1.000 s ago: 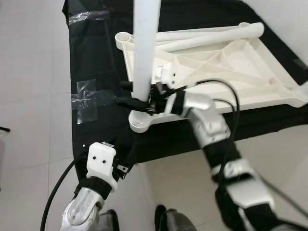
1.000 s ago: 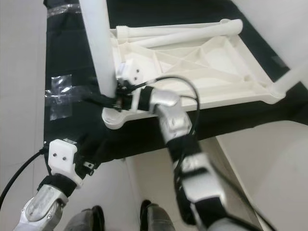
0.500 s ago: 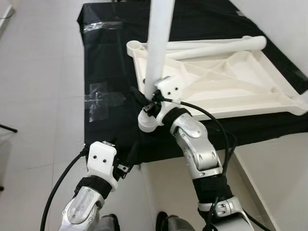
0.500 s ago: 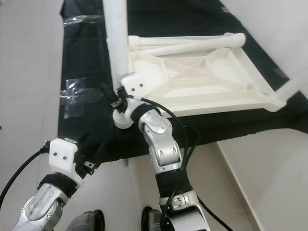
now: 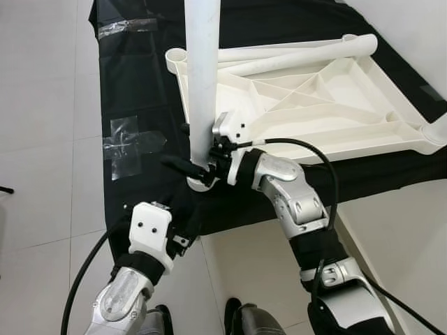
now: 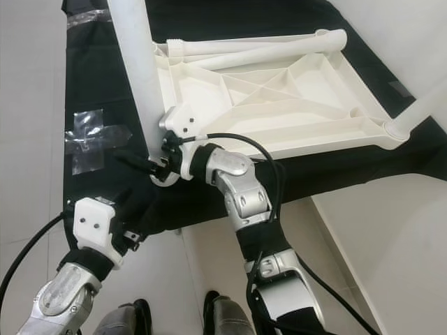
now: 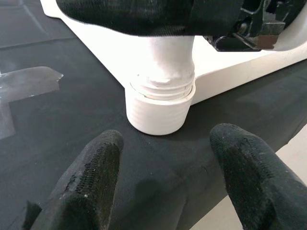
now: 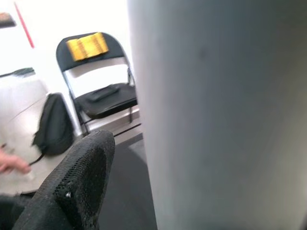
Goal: Building children table
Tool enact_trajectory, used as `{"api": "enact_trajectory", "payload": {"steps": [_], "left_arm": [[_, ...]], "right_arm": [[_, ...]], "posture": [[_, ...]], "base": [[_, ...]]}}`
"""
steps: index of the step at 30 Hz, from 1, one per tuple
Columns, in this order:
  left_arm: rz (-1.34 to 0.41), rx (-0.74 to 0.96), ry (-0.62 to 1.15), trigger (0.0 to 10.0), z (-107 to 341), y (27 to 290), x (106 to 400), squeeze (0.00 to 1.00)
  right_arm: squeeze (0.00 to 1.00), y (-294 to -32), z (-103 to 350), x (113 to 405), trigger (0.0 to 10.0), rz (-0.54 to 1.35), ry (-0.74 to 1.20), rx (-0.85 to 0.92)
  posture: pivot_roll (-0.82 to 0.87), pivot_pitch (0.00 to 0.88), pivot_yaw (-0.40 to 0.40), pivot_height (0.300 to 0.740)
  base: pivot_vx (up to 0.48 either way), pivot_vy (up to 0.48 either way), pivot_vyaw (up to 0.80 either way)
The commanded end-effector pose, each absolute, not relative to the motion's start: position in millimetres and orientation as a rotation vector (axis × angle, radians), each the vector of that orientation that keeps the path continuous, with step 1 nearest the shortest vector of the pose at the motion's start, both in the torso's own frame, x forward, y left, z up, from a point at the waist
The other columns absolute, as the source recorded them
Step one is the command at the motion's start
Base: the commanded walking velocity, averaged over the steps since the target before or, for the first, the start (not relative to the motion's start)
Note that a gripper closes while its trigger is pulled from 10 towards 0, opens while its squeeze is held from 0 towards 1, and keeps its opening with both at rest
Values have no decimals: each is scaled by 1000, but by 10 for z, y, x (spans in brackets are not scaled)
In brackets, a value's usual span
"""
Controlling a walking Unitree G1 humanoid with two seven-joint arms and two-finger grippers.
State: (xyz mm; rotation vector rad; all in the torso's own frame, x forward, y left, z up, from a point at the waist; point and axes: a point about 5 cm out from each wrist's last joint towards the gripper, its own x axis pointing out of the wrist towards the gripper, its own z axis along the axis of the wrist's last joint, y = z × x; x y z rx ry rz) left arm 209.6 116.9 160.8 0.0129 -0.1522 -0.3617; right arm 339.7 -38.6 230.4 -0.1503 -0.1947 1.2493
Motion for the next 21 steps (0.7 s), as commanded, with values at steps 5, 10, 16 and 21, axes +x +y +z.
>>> {"api": "enact_trajectory", "payload": {"steps": [5,10,16,21], "left_arm": [[-362,20,-118,10000,1555,1172,2075,0],[-352,30,-131,10000,1600,1202,2082,0],[-358,39,-131,10000,1606,1199,2078,0],[-369,47,-133,10000,1624,1206,2061,0]], "right_arm": [[0,-434,2377,3478,10000,1395,-180,-160],[0,-489,2440,3579,0,1421,-171,-175],[0,-510,2454,3601,0,1426,-171,-172],[0,-594,2279,3675,0,1334,-123,-109]], "posture": [[132,270,-106,740],[145,270,-105,740],[147,270,-102,740],[140,271,-103,740]], "base": [[0,0,0],[0,0,0],[0,0,0],[0,0,0]]}}
